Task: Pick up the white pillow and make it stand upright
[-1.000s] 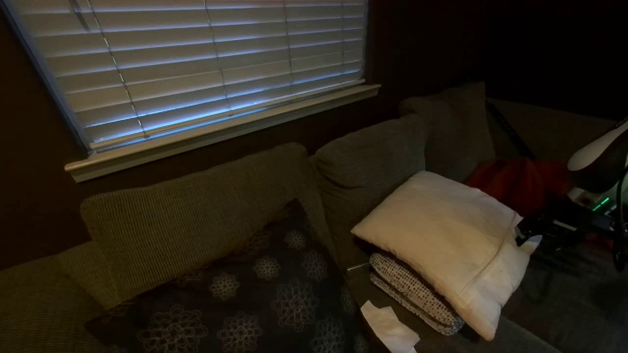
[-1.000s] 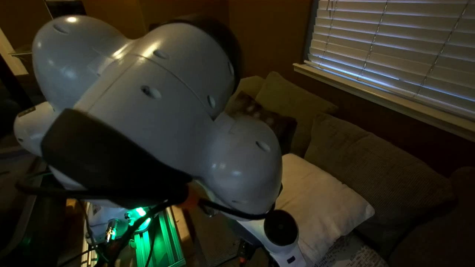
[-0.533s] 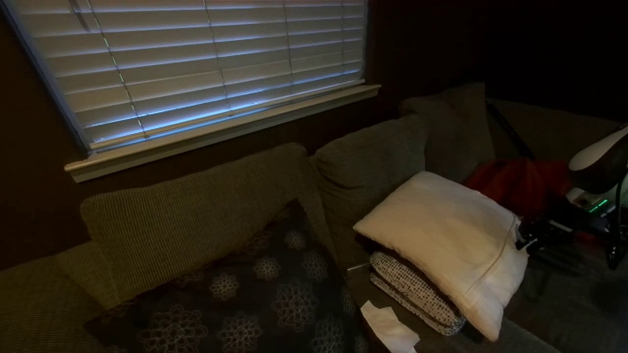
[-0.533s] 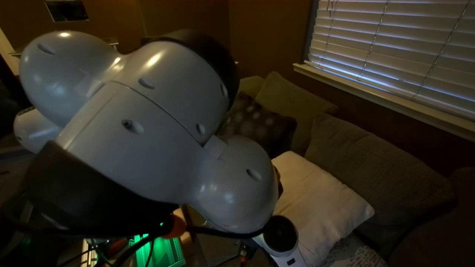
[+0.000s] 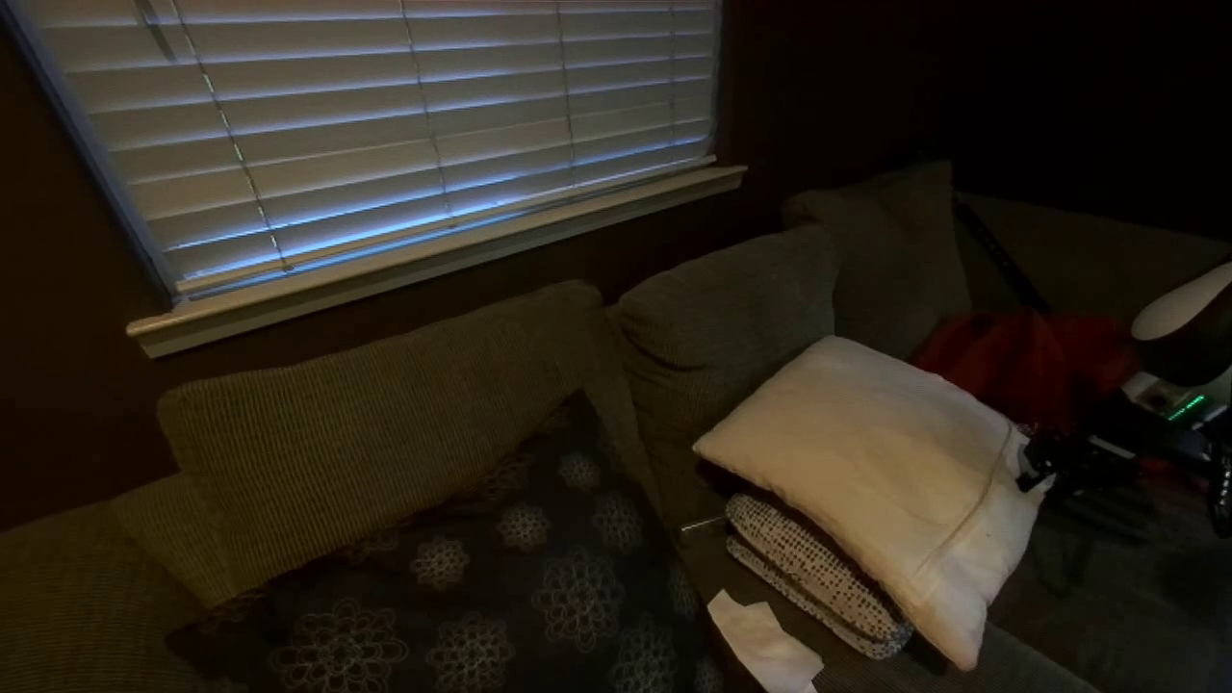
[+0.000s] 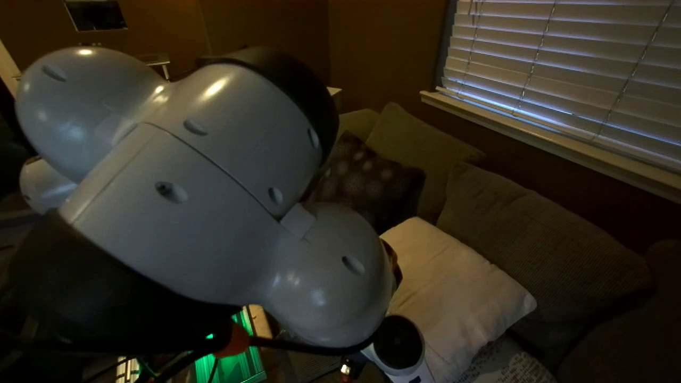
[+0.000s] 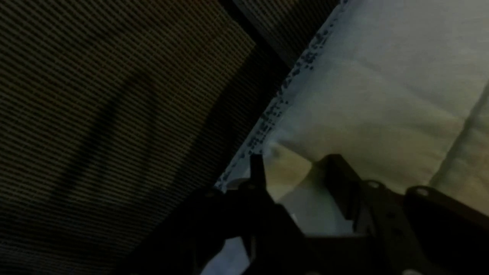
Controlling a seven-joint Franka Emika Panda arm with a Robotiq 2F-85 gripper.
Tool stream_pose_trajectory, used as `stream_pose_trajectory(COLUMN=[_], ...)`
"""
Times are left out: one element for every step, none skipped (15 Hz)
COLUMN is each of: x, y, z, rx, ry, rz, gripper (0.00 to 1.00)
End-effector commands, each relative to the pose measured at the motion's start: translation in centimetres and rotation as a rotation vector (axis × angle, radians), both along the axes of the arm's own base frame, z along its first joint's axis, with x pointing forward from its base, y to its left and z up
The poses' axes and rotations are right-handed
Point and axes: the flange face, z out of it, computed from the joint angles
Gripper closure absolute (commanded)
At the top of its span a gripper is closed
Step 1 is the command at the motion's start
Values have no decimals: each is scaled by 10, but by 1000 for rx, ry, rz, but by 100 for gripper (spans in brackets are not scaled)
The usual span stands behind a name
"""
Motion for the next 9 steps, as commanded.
stream_pose_trajectory(x=[-22, -25, -26, -25, -24, -22, -20, -17, -14], y=[-10, -14, -18, -21, -23, -25, -26, -26, -26], z=[-4, -7, -8, -10, -10, -11, -12, -15, -18], rx=[-26, -36, -44, -52, -62, -70, -78, -81, -82], ry=[0, -14, -24, -40, -57, -76, -87, -101, -110], rz=[31, 32, 32, 24, 19, 12, 13, 22, 26], gripper=[22, 16, 8, 2, 0, 0, 0, 0, 0])
